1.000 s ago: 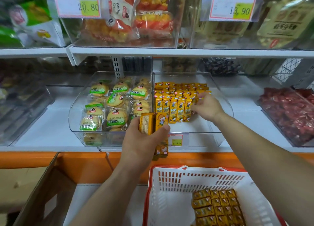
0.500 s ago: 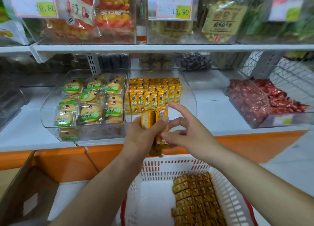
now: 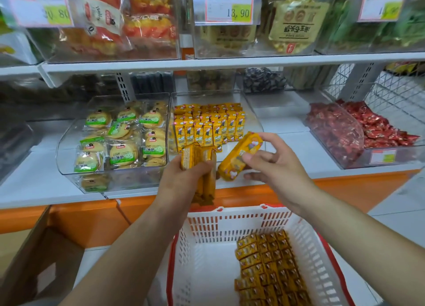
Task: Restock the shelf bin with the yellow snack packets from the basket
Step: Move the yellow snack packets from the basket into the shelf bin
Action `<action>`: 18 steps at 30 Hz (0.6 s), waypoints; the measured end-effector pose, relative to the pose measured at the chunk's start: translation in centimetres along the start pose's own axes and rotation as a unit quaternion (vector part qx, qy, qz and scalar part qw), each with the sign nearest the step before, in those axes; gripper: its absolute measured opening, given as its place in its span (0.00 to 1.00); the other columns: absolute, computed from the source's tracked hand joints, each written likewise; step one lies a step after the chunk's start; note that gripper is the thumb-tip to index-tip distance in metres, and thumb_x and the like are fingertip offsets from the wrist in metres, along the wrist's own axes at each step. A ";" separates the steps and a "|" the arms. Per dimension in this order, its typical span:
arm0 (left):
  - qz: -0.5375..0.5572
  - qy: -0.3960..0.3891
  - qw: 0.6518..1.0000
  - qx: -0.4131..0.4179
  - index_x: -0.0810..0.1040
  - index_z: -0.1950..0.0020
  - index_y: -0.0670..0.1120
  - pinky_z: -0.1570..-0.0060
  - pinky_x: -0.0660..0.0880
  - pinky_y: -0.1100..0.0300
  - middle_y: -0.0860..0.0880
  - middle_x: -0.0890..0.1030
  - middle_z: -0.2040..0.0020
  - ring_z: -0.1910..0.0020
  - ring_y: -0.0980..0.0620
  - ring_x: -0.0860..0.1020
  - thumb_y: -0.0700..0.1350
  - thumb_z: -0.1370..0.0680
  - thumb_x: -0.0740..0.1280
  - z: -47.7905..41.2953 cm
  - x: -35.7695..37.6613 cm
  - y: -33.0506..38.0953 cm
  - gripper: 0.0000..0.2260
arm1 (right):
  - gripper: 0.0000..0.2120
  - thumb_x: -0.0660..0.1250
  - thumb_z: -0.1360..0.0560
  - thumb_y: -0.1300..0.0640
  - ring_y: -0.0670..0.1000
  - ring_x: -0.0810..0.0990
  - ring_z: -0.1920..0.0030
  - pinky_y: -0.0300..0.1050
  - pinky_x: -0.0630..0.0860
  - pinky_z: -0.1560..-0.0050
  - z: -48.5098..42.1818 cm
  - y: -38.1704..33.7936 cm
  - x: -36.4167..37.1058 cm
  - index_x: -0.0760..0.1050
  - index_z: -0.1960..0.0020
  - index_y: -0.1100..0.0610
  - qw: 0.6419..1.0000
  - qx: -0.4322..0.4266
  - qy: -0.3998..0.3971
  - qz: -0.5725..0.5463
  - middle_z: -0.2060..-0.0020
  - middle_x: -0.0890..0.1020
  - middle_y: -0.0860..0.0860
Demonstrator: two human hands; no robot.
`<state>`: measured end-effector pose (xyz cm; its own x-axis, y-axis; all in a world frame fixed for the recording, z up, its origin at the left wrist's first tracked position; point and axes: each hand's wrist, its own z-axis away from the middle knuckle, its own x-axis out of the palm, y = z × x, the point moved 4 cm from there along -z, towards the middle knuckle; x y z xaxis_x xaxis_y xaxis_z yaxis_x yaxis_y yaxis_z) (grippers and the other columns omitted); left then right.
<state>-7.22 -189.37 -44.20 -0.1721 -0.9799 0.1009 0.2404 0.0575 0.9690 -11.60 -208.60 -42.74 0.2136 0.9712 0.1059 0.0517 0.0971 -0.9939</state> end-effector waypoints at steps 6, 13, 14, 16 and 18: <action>0.000 -0.010 1.000 0.015 0.79 0.42 0.50 0.59 0.84 0.48 0.46 0.88 0.56 0.56 0.46 0.87 0.46 0.21 0.71 -0.7 -1.6 1.3 0.08 | 0.21 0.75 0.27 0.61 0.56 0.85 0.59 0.55 0.82 0.49 -5.8 -1.7 -0.6 0.72 0.44 0.42 0.964 -0.119 0.054 0.233 0.48 0.81 0.55; 0.007 -0.002 1.000 0.019 0.80 0.46 0.51 0.50 0.83 0.43 0.47 0.88 0.56 0.56 0.48 0.87 0.47 0.22 0.73 -1.2 -2.9 1.7 0.06 | 0.20 0.75 0.28 0.61 0.50 0.78 0.59 0.41 0.75 0.54 -14.3 0.7 1.5 0.73 0.42 0.48 0.914 -0.127 0.082 0.377 0.56 0.77 0.42; 0.006 -0.002 1.000 0.021 0.81 0.46 0.51 0.50 0.83 0.42 0.47 0.88 0.57 0.57 0.48 0.87 0.47 0.22 0.73 -1.3 -3.0 1.8 0.06 | 0.20 0.74 0.28 0.63 0.48 0.77 0.60 0.34 0.74 0.57 -15.2 1.3 1.8 0.73 0.41 0.49 0.905 -0.122 0.086 0.398 0.57 0.76 0.43; 0.004 -0.002 1.000 0.021 0.81 0.47 0.51 0.49 0.83 0.41 0.47 0.88 0.57 0.57 0.48 0.87 0.47 0.23 0.73 -1.4 -3.3 1.8 0.06 | 0.21 0.72 0.28 0.67 0.47 0.76 0.61 0.28 0.69 0.66 -16.7 2.5 1.8 0.72 0.40 0.50 0.896 -0.096 0.094 0.422 0.59 0.77 0.46; 0.001 -0.003 1.000 0.021 0.82 0.48 0.51 0.47 0.82 0.40 0.47 0.88 0.57 0.56 0.48 0.87 0.47 0.23 0.73 -1.5 -3.5 1.7 0.05 | 0.22 0.70 0.29 0.70 0.53 0.78 0.57 0.40 0.71 0.64 -17.8 3.9 1.4 0.71 0.42 0.51 0.895 -0.061 0.101 0.429 0.54 0.80 0.52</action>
<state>-4.77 -186.10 -43.26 -0.1768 -0.9788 0.1033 0.2011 0.0668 0.9773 6.29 -210.78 -45.91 0.3967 0.6162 -0.6804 -0.1116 -0.7034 -0.7020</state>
